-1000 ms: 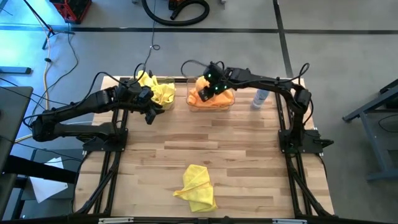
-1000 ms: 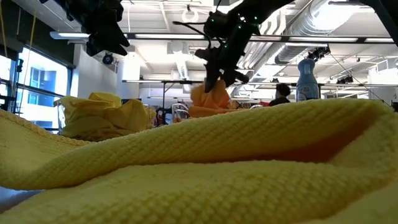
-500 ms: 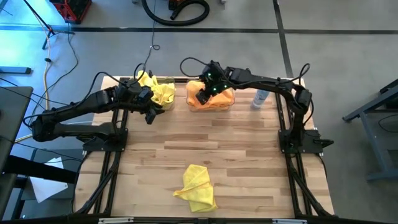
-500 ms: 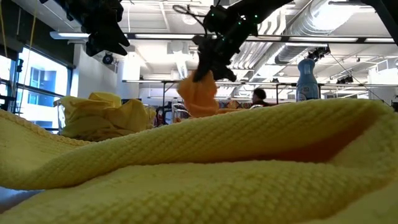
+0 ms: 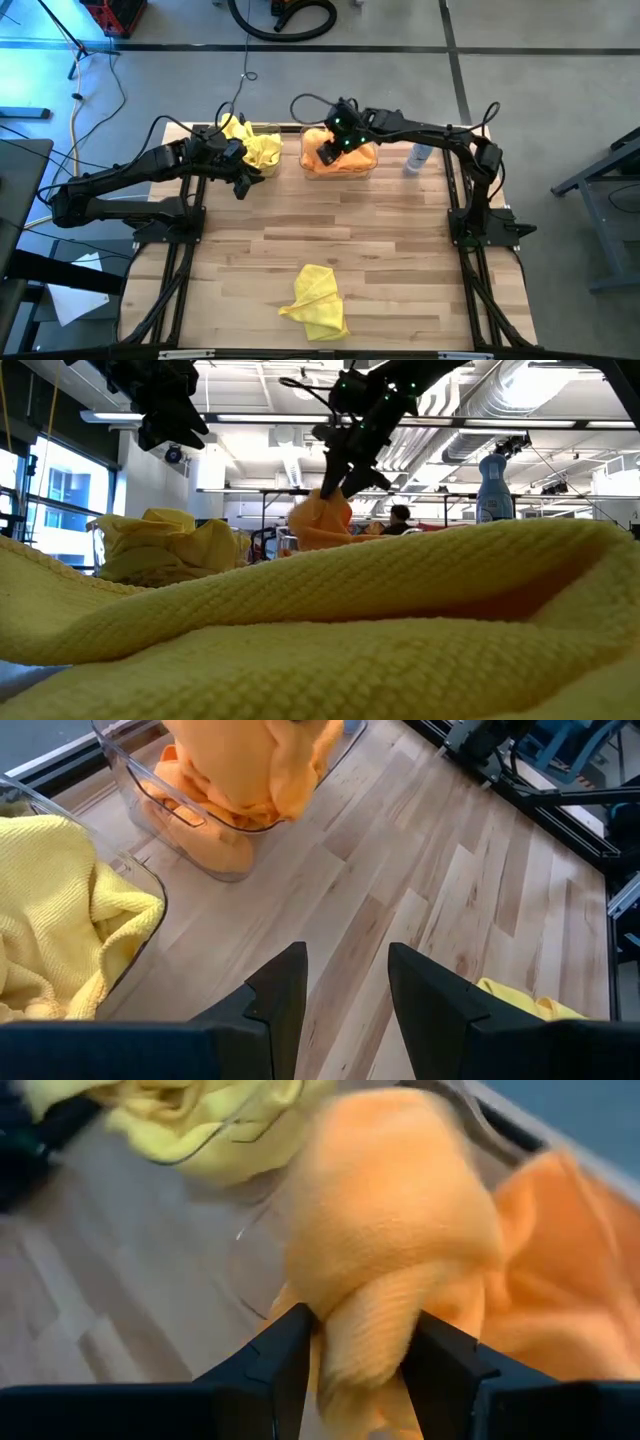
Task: Sort microfiber towel by color & place in baskets
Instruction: Put the orange microfiber towel into the right transparent bin
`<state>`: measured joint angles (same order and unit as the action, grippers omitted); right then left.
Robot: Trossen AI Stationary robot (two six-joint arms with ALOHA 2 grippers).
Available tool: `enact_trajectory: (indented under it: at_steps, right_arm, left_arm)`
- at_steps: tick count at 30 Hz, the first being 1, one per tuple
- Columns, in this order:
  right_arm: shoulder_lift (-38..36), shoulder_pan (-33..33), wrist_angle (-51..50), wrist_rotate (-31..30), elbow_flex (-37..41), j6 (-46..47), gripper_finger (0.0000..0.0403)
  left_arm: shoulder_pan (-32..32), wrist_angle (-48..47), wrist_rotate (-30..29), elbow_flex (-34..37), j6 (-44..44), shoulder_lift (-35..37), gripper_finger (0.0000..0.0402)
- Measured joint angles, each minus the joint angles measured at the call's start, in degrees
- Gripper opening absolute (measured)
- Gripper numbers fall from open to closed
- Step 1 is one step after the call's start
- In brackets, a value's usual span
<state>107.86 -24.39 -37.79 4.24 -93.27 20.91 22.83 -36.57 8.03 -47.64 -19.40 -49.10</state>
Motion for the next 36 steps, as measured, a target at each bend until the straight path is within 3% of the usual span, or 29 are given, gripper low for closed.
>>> enact_trajectory:
  at_steps: [3,6,11,13,17,20,27,36]
  right_arm:
    - [-0.2,0.6,-2.4,-3.7,0.0,6.4,0.0142]
    - [-0.2,0.4,-0.3,2.4,-0.3,4.0,0.0142]
    - [-0.3,1.1,-6.3,-12.4,-3.0,7.3,0.0142]
    - [-0.3,1.1,-6.2,-14.1,-3.7,6.8,0.0142]
    - [-0.3,1.0,-1.9,-7.6,-4.5,3.2,0.0141]
    - [-0.3,1.2,0.3,-7.0,-4.5,4.3,0.0129]
    - [2.2,1.1,-0.7,-10.2,-4.5,5.7,0.0013]
    - [12.4,-0.1,-1.8,-8.5,-4.5,6.2,0.0003]
  left_arm:
    - [0.0,0.0,0.0,0.0,0.0,0.0,0.0131]
    - [0.0,0.0,0.0,0.0,0.0,0.0,0.0131]
    - [0.0,0.0,0.0,0.0,0.0,0.0,0.0131]
    - [0.0,0.0,0.0,0.0,0.0,0.0,0.0131]
    - [0.0,0.1,0.0,0.0,0.0,0.0,0.0131]
    - [0.0,0.3,0.0,0.0,0.0,0.0,0.0131]
    - [0.0,0.5,0.0,0.0,0.0,0.0,0.0131]
    - [0.0,2.0,0.0,0.0,-1.2,0.0,0.0131]
